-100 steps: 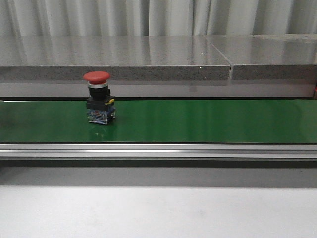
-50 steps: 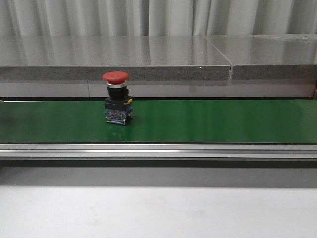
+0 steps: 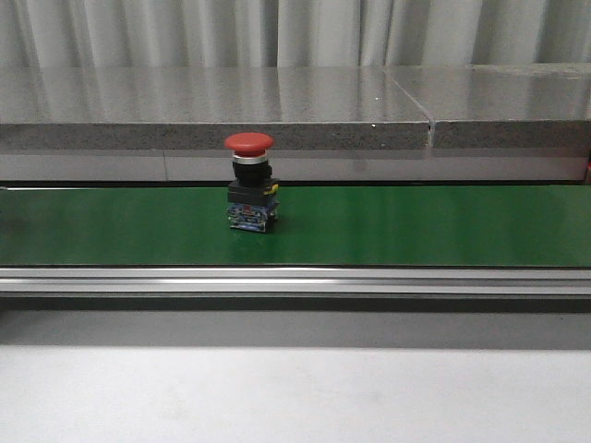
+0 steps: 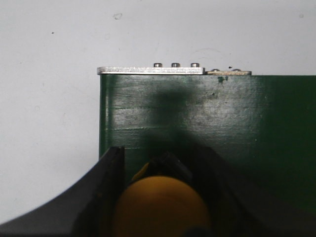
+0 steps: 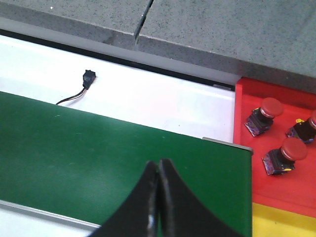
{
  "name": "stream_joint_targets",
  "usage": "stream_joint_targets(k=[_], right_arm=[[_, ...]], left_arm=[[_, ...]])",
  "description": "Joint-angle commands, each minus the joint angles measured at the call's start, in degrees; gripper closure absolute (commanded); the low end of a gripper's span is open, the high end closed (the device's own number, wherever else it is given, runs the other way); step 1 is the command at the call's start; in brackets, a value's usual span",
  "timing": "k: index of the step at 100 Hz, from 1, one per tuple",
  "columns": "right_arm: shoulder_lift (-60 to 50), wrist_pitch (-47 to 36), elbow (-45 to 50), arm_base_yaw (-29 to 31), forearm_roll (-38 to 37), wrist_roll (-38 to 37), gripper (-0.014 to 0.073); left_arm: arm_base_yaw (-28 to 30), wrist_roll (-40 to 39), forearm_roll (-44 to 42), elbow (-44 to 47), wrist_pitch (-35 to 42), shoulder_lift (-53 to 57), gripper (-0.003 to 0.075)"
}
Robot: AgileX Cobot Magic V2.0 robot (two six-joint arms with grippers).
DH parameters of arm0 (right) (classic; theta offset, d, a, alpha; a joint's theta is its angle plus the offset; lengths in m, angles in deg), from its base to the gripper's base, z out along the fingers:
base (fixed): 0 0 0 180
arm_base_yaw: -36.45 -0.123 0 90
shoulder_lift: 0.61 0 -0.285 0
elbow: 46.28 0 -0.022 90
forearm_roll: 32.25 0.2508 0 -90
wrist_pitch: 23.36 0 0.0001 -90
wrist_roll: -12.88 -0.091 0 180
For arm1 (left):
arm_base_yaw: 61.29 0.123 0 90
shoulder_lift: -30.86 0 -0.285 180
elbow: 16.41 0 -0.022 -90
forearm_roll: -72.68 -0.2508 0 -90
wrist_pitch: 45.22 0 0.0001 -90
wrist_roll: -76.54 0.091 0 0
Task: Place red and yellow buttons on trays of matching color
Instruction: 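Lower the yellow button onto the belt and open the left gripper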
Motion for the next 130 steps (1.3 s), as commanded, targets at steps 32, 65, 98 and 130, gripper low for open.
stream_joint_targets(k=[32,65,98,130], right_arm=[[-0.4,-3.5,-1.4,0.0,0.0,0.2,0.0662],[-0.4,-3.5,-1.4,0.0,0.0,0.2,0.0662],[-0.3,-3.5,-1.4,0.0,0.0,0.2,0.0662],[-0.3,-3.5,-1.4,0.0,0.0,0.2,0.0662]], left_arm=[[-0.5,-0.6,1.6,-0.6,2.1,0.1,0.0540],[-3.4,-0.2,1.2,-0.8,2.3,1.2,0.0020],[-6.2,-0.2,0.9,-7.4,2.5,5.1,0.0057],[-6.2,-1.9,1.9,-5.0,5.9,17.5,0.0057]])
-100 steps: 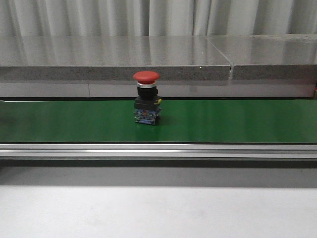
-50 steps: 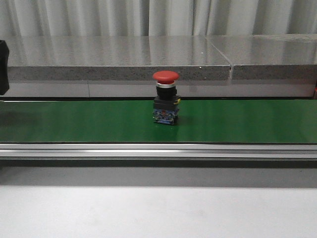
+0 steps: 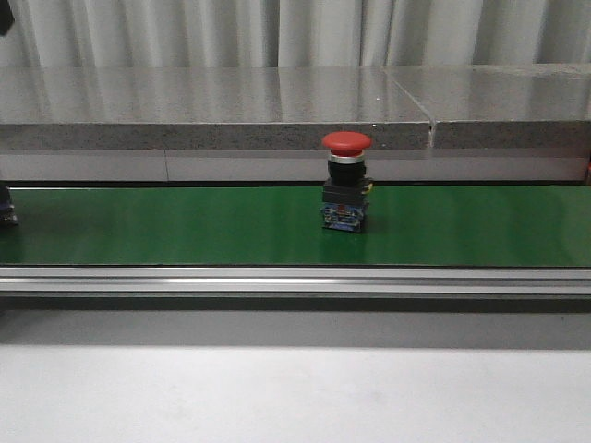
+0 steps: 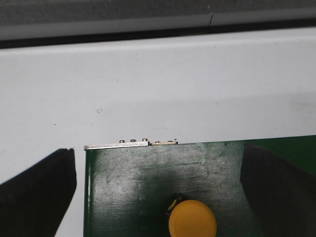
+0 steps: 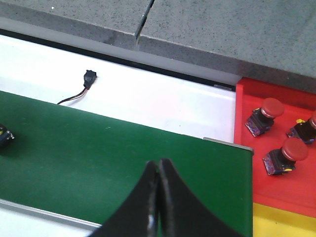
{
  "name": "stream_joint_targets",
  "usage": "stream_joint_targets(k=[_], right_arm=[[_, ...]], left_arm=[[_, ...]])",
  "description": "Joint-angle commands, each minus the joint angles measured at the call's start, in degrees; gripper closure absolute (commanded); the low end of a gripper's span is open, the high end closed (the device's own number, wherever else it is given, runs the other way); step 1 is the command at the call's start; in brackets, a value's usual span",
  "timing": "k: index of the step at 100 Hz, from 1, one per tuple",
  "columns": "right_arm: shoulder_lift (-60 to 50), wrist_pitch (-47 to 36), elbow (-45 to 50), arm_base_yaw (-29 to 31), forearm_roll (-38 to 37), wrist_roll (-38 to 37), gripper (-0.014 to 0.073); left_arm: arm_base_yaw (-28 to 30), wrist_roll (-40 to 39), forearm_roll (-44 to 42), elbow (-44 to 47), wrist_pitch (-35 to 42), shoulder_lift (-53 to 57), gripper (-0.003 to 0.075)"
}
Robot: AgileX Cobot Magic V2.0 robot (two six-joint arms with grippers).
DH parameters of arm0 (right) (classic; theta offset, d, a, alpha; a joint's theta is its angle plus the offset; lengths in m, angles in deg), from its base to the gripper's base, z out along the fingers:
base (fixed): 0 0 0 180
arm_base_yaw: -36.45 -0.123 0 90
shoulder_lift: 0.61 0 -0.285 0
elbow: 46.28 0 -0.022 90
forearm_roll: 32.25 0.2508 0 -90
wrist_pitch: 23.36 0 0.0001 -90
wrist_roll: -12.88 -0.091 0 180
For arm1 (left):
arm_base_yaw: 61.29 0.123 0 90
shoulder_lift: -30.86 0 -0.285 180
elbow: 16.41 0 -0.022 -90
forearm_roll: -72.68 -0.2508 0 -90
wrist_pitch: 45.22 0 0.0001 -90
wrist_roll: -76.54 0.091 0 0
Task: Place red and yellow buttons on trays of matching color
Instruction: 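Lower the yellow button onto the belt and open the left gripper, then lower the right gripper and grasp the red button at the belt end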
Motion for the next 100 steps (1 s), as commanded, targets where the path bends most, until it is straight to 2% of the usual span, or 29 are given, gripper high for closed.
stream_joint_targets(k=[1,35,51,60,72,91,100], right_arm=[[-0.3,-3.5,-1.4,0.0,0.0,0.2,0.0662],[-0.3,-3.5,-1.4,0.0,0.0,0.2,0.0662],[-0.3,-3.5,-1.4,0.0,0.0,0.2,0.0662],[-0.3,-3.5,-1.4,0.0,0.0,0.2,0.0662],[-0.3,-3.5,-1.4,0.0,0.0,0.2,0.0662],[-0.3,-3.5,-1.4,0.0,0.0,0.2,0.0662],[-0.3,-3.5,-1.4,0.0,0.0,0.2,0.0662]], left_arm=[[-0.5,-0.9,0.8,0.4,4.6,6.7,0.0057],[-0.5,-0.9,4.0,20.9,13.7,29.9,0.0057],[-0.5,-0.9,4.0,31.8,14.3,40.7,0.0066],[-0.5,-0.9,4.0,37.1,14.3,47.1,0.0107],[-0.2,-0.9,4.0,42.9,14.3,54.8,0.0227],[-0.2,-0.9,4.1,48.4,14.3,62.9,0.0563],[-0.2,-0.9,4.1,49.6,14.3,64.1,0.0696]])
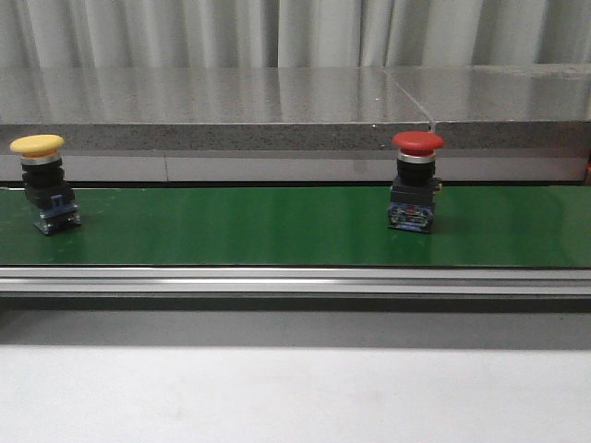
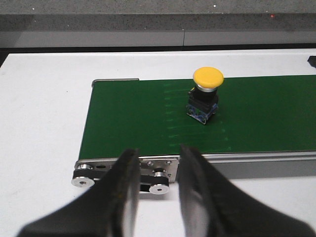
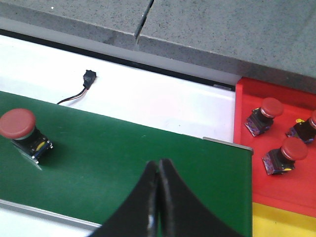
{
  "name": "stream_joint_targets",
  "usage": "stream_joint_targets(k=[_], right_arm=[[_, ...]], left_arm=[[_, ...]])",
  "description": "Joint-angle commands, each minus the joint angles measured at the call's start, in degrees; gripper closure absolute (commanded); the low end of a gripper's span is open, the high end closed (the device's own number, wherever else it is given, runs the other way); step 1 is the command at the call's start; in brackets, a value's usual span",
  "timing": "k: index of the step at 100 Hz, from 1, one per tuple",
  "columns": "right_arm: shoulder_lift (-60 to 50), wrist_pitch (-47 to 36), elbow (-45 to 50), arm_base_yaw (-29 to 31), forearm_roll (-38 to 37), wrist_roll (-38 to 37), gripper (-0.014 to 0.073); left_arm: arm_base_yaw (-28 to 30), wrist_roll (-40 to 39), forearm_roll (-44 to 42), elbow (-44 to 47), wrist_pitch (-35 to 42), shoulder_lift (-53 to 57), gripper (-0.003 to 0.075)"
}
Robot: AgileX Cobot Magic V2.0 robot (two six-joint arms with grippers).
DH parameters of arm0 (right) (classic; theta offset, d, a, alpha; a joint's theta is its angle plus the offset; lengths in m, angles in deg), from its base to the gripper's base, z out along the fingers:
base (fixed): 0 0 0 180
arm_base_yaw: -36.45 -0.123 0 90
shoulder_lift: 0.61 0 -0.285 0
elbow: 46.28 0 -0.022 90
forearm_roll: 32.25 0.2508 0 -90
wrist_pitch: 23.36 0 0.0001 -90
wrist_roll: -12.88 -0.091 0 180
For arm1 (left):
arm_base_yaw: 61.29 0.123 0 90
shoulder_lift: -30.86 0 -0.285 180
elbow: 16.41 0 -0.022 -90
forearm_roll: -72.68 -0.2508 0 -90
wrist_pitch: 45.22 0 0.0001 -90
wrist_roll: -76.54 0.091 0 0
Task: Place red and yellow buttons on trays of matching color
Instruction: 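Lower the right gripper and grasp the red button at the belt end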
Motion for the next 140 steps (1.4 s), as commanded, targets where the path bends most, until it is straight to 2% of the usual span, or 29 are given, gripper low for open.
stream_joint_targets(k=[1,3,35,56,63,67,70,82,86,96,113,140], right_arm=[[-0.3,-3.5,-1.4,0.0,0.0,0.2,0.0662],[-0.3,-3.5,-1.4,0.0,0.0,0.2,0.0662],[-0.3,-3.4,-1.4,0.0,0.1,0.2,0.0662],[-0.2,0.4,-1.4,0.0,0.7,0.2,0.0641],[-0.2,1.6,-1.4,0.0,0.7,0.2,0.0558],[-0.2,2.1,-1.4,0.0,0.7,0.2,0.0470],[-0.2,2.3,-1.4,0.0,0.7,0.2,0.0396],[-0.2,3.6,-1.4,0.0,0.8,0.2,0.0004],[-0.1,4.0,-1.4,0.0,0.8,0.2,-0.0078],[1.4,5.5,-1.4,0.0,0.8,1.1,-0.0038],[8.5,6.8,-1.5,0.0,1.5,3.3,-0.0038],[20.2,4.1,-1.7,0.0,9.7,11.2,-0.0038]], left_arm=[[-0.2,-0.5,0.6,-0.4,4.4,0.8,0.0716],[-0.2,-0.5,0.6,-0.4,4.4,0.8,0.0742],[-0.2,-0.5,0.6,-0.2,4.0,0.9,0.0739],[-0.2,-0.5,0.6,-0.2,4.0,0.9,0.0739],[-0.2,-0.5,0.6,-0.2,4.0,0.9,0.0739],[-0.2,-0.5,0.6,-0.2,4.0,0.9,0.0739],[-0.2,-0.5,0.6,-0.2,4.0,0.9,0.0739],[-0.2,-0.5,0.6,-0.2,4.0,0.9,0.0739],[-0.2,-0.5,0.6,-0.2,4.0,0.9,0.0739],[-0.2,-0.5,0.6,-0.2,4.0,0.9,0.0739],[-0.2,-0.5,0.6,-0.2,4.0,0.9,0.0739],[-0.2,-0.5,0.6,-0.2,4.0,0.9,0.0739]])
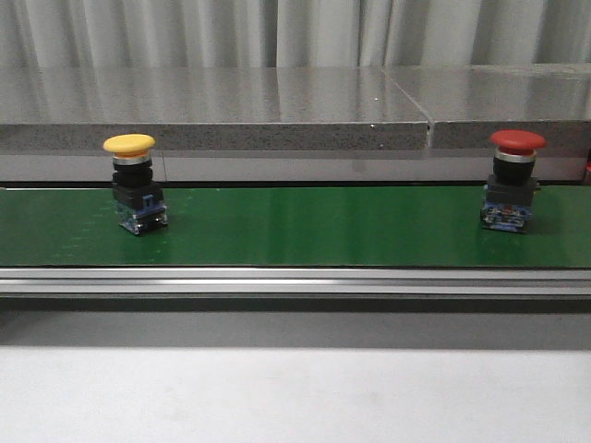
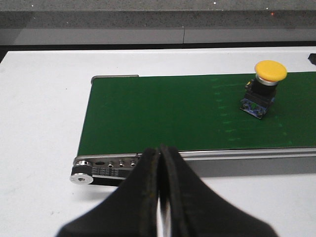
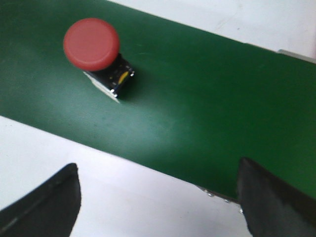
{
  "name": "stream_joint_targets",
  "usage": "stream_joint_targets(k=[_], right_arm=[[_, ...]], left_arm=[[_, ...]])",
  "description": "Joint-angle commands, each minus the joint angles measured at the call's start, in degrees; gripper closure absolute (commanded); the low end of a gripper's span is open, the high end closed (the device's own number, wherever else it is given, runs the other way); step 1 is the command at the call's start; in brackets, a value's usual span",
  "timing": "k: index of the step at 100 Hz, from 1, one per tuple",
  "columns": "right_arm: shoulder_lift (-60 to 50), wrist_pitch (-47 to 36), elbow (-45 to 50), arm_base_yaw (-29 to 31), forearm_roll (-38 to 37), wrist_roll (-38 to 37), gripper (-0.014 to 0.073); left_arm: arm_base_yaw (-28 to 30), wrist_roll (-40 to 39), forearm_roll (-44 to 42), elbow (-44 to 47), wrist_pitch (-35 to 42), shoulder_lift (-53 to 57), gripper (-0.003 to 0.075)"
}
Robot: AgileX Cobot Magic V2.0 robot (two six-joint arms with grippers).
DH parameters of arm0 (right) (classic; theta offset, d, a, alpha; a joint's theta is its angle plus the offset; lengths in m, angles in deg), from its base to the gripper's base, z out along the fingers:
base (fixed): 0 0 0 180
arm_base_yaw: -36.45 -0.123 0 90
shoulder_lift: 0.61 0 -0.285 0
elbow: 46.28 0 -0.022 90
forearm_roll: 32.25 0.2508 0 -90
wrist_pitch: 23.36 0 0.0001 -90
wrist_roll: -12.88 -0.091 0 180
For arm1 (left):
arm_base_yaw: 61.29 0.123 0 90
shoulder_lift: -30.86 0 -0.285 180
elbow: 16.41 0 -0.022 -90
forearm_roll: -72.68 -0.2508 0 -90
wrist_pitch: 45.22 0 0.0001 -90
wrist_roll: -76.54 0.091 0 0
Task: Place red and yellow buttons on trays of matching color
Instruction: 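Lower the right gripper and grasp the red button at the belt end, then carry the red button into the red tray and open the right gripper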
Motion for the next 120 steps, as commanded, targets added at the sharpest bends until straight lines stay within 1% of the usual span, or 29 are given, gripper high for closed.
stream_joint_targets(k=[1,18,29,51,58,65,70,75,82,89,104,120], right_arm=[[2.1,-4.2,-1.7,0.0,3.6,3.4,-0.0038],[8.9,-4.7,-4.6,0.0,7.5,6.6,-0.0038],[12.5,-4.9,-7.9,0.0,7.8,6.8,-0.0038],[18.6,-5.4,-13.2,-2.6,7.8,8.2,-0.0032],[20.0,-5.1,-14.4,-2.9,7.7,8.2,0.0026],[20.7,-4.3,-15.0,-2.9,7.6,8.2,0.0139],[20.9,-3.1,-15.3,-2.9,7.2,8.1,0.0251],[21.0,-1.1,-15.8,-2.7,6.5,8.0,0.0338],[21.0,1.1,-16.4,-2.4,6.2,7.3,0.0410],[21.0,3.0,-17.6,-1.5,5.8,5.9,0.0428],[20.2,7.4,-22.6,1.1,5.5,4.0,0.0429],[20.0,11.6,-30.2,6.6,4.5,2.9,0.0429]], left_arm=[[-0.2,-0.5,0.6,-1.5,4.1,-0.4,0.0739],[-0.2,-0.5,0.6,-1.5,4.1,-0.4,0.0739],[-0.2,-0.5,0.6,-1.5,4.1,-0.4,0.0739],[-0.2,-0.5,0.6,-1.5,4.1,-0.4,0.0739],[-0.2,-0.5,0.6,-1.5,4.1,-0.4,0.0739],[-0.2,-0.5,0.6,-1.5,4.1,-0.4,0.0739],[-0.2,-0.5,0.6,-1.5,4.1,-0.4,0.0739],[-0.2,-0.5,0.6,-1.5,4.1,-0.4,0.0739],[-0.2,-0.5,0.6,-1.5,4.1,-0.4,0.0739],[-0.2,-0.5,0.6,-1.5,4.1,-0.4,0.0739],[-0.2,-0.5,0.6,-1.5,4.1,-0.4,0.0739],[-0.2,-0.5,0.6,-1.5,4.1,-0.4,0.0739]])
